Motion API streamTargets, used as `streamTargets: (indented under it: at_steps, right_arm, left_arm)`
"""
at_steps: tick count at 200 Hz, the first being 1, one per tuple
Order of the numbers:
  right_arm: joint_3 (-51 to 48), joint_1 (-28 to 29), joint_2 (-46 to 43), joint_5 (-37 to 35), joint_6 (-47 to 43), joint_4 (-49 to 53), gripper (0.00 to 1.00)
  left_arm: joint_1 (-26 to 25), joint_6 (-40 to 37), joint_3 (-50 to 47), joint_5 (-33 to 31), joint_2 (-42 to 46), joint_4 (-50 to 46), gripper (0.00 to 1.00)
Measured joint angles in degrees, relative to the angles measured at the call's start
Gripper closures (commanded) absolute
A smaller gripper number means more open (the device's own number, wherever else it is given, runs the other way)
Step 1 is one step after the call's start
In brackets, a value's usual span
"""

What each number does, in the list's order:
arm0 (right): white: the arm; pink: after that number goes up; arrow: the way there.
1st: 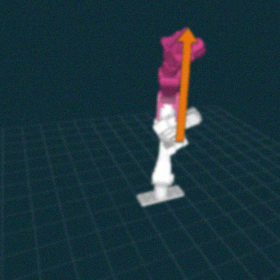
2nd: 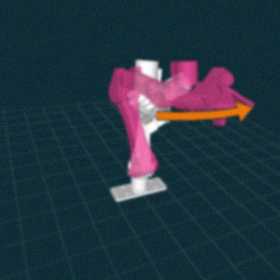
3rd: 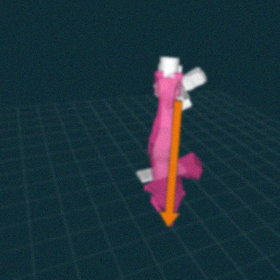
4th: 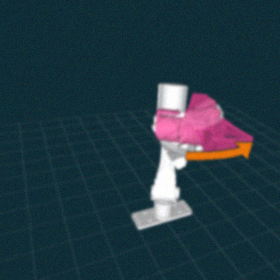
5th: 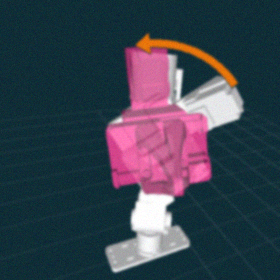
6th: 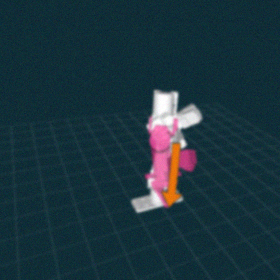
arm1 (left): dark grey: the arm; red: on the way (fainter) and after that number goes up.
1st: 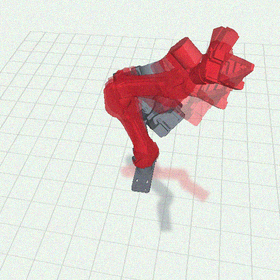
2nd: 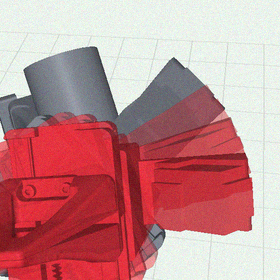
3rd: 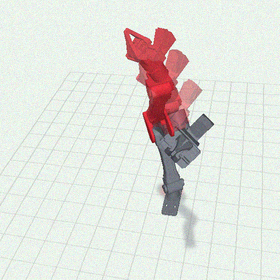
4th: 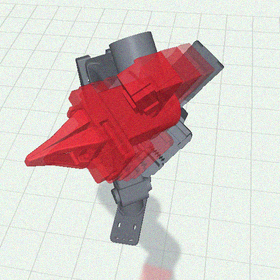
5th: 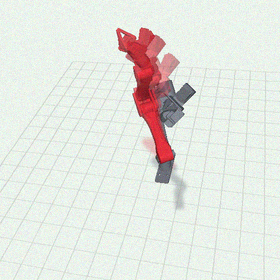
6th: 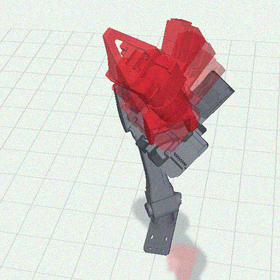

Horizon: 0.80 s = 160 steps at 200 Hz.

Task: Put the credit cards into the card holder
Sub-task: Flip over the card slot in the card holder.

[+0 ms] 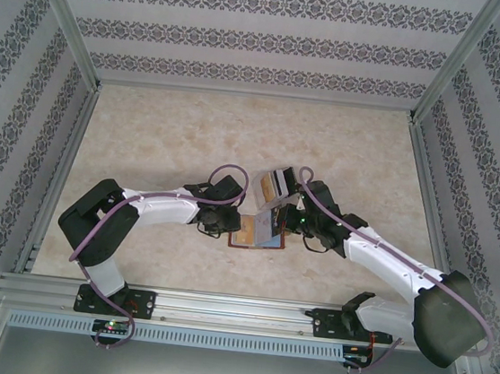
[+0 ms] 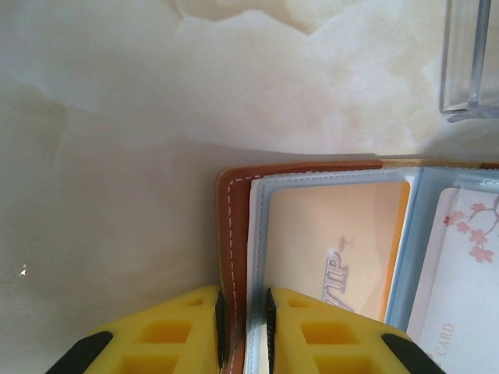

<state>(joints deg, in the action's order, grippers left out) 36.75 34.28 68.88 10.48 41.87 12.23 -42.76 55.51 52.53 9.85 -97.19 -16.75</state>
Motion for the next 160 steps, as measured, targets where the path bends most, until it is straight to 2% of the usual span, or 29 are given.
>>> streamTargets:
  at_steps: [160]
  right_arm:
    - [2.01, 0.87, 3.96, 3.13, 0.35, -1.36, 1.00]
  left_arm:
    - [0.00, -0.31, 0.00, 0.17, -0.07, 0.81, 0.78]
